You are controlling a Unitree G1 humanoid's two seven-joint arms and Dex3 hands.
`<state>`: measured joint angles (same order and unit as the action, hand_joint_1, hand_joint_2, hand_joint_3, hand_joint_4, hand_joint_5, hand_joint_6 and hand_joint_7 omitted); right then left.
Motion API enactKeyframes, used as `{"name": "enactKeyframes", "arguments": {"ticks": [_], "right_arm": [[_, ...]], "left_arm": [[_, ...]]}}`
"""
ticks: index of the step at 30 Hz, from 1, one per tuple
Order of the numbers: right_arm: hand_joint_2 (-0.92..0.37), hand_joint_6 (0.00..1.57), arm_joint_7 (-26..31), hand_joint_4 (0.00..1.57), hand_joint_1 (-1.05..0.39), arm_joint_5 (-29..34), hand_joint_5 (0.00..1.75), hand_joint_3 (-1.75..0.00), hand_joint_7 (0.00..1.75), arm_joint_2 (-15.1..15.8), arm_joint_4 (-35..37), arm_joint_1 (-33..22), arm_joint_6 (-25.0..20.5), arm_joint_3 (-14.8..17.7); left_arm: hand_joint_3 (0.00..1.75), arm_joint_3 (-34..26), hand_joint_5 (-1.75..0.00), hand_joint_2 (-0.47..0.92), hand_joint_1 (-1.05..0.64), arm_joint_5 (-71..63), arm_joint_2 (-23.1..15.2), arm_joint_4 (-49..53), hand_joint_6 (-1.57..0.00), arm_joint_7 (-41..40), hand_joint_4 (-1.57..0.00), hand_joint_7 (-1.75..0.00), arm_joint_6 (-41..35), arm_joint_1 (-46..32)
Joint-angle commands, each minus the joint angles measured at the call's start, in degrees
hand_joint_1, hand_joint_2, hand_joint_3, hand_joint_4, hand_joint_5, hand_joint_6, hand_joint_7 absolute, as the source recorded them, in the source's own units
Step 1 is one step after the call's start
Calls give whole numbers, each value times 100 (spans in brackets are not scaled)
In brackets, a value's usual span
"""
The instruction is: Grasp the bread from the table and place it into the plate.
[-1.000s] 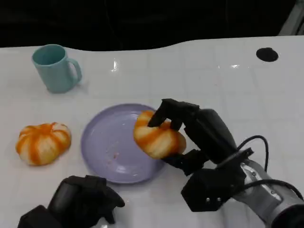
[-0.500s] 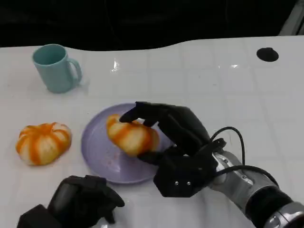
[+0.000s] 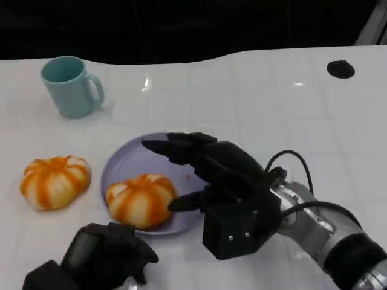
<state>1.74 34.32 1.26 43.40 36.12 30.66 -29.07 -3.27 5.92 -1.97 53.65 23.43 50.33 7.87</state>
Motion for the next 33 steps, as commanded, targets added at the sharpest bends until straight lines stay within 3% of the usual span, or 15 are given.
{"name": "enactKeyframes", "arguments": {"ticks": [1,8,13,19,21,25,26,30,33], "right_arm": [[-92,15,-214,4,-68,-238,10,-12,2,253,-524,-316,18,142],[-92,28,84,21,-55,-692,26,-15,7,503,-1212,-1094,666,545],[-92,55,272,35,-42,-1161,74,-17,20,565,-1573,-1719,1287,914],[-92,74,278,56,-34,-1445,94,-19,32,748,-1766,-2184,1979,1228],[-92,72,311,58,-31,-1539,108,-21,53,835,-1720,-2335,2341,1348],[-90,67,297,61,-28,-1619,114,-27,75,952,-1579,-2587,2795,1534],[-88,67,309,62,-27,-1581,115,-31,76,1011,-1629,-2688,2833,1614],[-54,74,383,66,-23,-1480,123,-92,78,1142,-1693,-2910,3015,1874],[-43,78,461,69,-21,-1426,127,-109,82,1159,-1672,-3080,3111,2030]], "left_arm": [[14,-28,-112,92,-105,48,-38,54,-138,67,-122,-59,-20,-50],[14,-17,-111,92,-105,-9,-35,-24,-140,-5,-126,-56,-124,-83],[17,-6,-111,92,-105,-65,-67,-23,-140,-25,-126,-56,-93,-80],[16,-8,-111,92,-105,-45,-44,-46,-140,-26,-125,-56,-148,-47],[16,-9,-111,92,-105,-50,-31,-3,-140,-27,-125,-56,-99,-24],[16,-14,-111,92,-105,-90,-26,39,-140,-98,-125,-56,-72,-22],[16,-14,-111,92,-105,-105,-38,14,-140,-122,-125,-56,-88,-26],[17,-26,-112,92,-105,-102,-64,-38,-140,-163,-125,-56,-161,-3],[17,-33,-112,92,-105,-59,-64,-48,-139,-114,-124,-56,-122,12]]}}
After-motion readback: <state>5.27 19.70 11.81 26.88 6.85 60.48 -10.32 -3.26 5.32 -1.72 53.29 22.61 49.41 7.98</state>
